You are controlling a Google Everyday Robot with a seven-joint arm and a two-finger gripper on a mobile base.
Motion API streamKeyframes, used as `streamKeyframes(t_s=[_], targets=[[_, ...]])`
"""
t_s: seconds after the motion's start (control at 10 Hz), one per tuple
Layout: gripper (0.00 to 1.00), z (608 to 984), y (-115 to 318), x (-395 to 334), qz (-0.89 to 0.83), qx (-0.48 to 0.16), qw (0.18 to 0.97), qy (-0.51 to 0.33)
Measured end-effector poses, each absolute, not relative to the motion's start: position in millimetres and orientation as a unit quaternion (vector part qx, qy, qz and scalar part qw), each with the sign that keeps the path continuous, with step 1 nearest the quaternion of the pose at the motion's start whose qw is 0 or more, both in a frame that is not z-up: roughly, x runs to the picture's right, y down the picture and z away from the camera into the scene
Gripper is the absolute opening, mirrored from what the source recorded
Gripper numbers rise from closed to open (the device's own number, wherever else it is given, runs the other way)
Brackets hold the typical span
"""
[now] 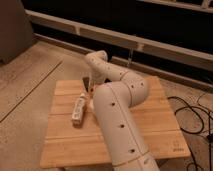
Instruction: Drag the pepper across the table
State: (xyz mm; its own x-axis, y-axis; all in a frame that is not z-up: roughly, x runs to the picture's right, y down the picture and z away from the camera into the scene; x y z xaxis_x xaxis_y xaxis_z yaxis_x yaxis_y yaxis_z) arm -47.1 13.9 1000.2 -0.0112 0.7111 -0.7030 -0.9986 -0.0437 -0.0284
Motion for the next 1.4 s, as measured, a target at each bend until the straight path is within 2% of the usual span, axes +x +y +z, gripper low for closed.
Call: streamKeyframes(t_s=[0.1, 0.4, 0.5, 0.6, 0.7, 1.4], targets=[[0.61, 1002.1, 13.4, -46.1, 0.664, -0.284, 0.643, 0.254], [0.28, 1008.3, 10.5, -46.2, 0.661, -0.282, 0.649, 0.251], [0.2, 1009.2, 10.3, -46.8, 0.66, -0.282, 0.65, 0.251], [0.06, 1010.3, 9.6, -47.9, 0.658, -0.282, 0.652, 0.25], [0.0, 1010.7, 9.1, -48.4, 0.657, -0.281, 0.653, 0.25], [0.0, 996.9, -30.1, -38.5, 0.665, -0.24, 0.668, 0.231]])
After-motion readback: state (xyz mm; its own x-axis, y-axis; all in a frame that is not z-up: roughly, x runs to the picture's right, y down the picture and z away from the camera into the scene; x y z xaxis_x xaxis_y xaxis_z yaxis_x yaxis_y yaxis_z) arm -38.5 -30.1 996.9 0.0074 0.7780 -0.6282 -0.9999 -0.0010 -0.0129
